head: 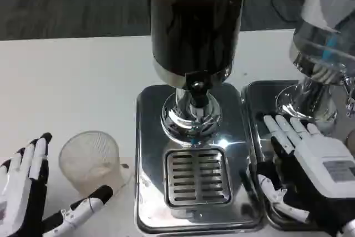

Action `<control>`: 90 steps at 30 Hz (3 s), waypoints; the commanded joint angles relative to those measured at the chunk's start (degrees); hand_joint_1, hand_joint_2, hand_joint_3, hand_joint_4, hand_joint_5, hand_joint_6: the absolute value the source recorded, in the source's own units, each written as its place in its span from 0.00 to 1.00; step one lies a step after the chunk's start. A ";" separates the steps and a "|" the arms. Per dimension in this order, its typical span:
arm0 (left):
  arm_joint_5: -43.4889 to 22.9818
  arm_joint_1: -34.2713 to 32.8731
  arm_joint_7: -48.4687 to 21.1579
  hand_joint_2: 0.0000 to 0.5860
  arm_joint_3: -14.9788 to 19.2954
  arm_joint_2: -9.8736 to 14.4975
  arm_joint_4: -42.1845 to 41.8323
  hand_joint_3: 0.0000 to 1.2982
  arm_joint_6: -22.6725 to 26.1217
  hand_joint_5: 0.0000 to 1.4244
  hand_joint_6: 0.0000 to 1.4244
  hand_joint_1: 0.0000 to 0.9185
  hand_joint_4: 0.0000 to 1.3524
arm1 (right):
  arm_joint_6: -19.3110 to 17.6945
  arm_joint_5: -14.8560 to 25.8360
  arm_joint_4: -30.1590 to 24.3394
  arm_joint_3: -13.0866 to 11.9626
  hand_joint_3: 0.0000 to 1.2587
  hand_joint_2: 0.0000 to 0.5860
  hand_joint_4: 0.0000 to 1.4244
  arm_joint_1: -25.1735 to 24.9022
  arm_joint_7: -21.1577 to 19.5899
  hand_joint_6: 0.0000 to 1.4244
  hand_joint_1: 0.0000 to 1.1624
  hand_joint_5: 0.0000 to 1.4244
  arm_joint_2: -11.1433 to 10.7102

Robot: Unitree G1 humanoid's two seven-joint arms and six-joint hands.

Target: Grasp the cup under the faucet to collect the drink, then remove the cup.

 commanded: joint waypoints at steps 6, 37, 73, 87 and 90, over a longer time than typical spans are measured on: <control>0.12 -0.81 1.92 0.02 0.09 -0.50 0.03 0.00 -0.71 0.00 0.00 0.00 0.00 | 0.47 0.55 0.76 -0.25 0.00 0.89 0.00 -0.66 0.43 0.00 0.27 0.00 0.71; -26.65 -11.62 -1.87 0.00 6.30 8.22 21.59 0.00 -27.69 0.00 0.00 0.00 0.00 | 6.14 -2.66 -0.11 2.01 0.00 0.89 0.00 -1.39 1.02 0.00 0.27 0.00 6.23; -19.15 -20.07 2.67 0.00 1.65 11.99 46.48 0.00 -40.45 0.00 0.00 0.00 0.00 | 8.64 -5.68 5.17 6.86 0.01 0.87 0.00 -4.55 -3.40 0.00 0.26 0.00 9.30; -20.59 -21.68 -2.42 0.00 -0.79 13.79 45.86 0.00 -38.78 0.00 0.00 0.01 0.00 | 10.19 -5.79 5.71 8.33 0.01 0.87 0.00 -4.79 -4.08 0.00 0.26 0.00 9.97; -21.02 -22.36 -3.18 0.01 -1.01 13.52 46.14 0.00 -38.67 0.00 0.00 0.05 0.00 | 10.60 -5.72 5.23 8.33 0.02 0.85 0.00 -4.69 -3.95 0.00 0.26 0.00 9.90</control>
